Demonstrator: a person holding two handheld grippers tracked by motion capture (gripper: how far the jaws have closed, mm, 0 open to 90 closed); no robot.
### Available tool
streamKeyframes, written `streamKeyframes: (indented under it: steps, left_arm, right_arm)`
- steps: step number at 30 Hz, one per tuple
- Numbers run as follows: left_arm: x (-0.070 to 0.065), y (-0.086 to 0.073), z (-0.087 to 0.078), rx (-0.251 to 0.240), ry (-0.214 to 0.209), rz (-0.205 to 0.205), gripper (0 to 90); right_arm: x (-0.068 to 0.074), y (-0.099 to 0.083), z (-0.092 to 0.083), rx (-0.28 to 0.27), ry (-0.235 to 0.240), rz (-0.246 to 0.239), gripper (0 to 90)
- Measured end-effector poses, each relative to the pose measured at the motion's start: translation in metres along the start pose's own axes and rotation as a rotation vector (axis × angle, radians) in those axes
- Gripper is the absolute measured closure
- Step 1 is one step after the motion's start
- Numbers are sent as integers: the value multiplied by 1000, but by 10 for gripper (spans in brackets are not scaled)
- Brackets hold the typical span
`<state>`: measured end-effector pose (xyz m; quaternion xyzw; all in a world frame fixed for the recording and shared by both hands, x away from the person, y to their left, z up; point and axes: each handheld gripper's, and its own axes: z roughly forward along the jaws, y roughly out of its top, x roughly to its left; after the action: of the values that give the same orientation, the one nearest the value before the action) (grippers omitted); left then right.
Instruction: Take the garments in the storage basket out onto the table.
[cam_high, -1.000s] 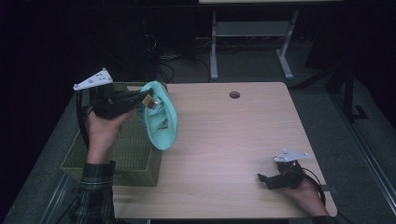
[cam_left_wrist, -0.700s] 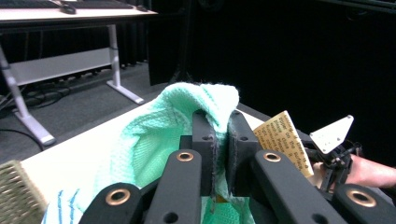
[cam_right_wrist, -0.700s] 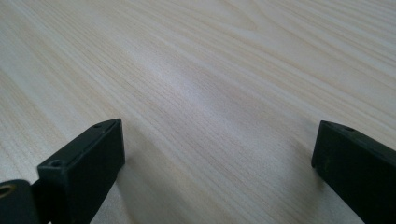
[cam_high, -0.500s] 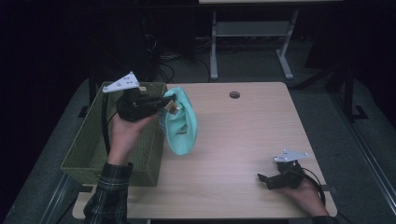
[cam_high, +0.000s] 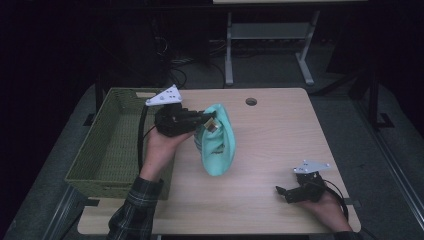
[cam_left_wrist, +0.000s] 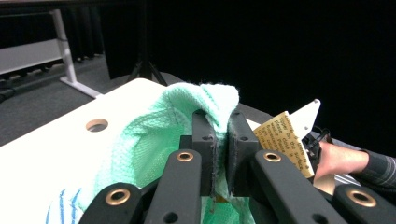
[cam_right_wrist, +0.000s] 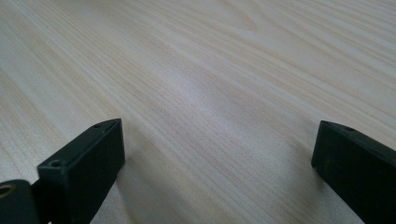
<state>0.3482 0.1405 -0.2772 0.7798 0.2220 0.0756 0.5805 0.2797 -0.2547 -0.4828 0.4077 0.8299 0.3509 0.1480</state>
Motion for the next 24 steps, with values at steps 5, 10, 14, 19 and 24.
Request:
streamKeyframes:
  steps: [5,10,14,19,24]
  left_arm:
    - [-2,-6,11,14,-21,3,837]
    - [-6,-11,24,30,-44,8,837]
    - [-8,-18,36,48,-61,10,837]
    - [-11,-27,50,72,-83,17,837]
    - [-12,-36,65,105,-103,28,836]
  right_arm:
    - [0,0,0,0,0,0,22]
    - [0,0,0,0,0,-1,21]
    - [0,0,0,0,0,0,22]
    - [0,0,0,0,0,0,22]
    - [0,0,0,0,0,0,22]
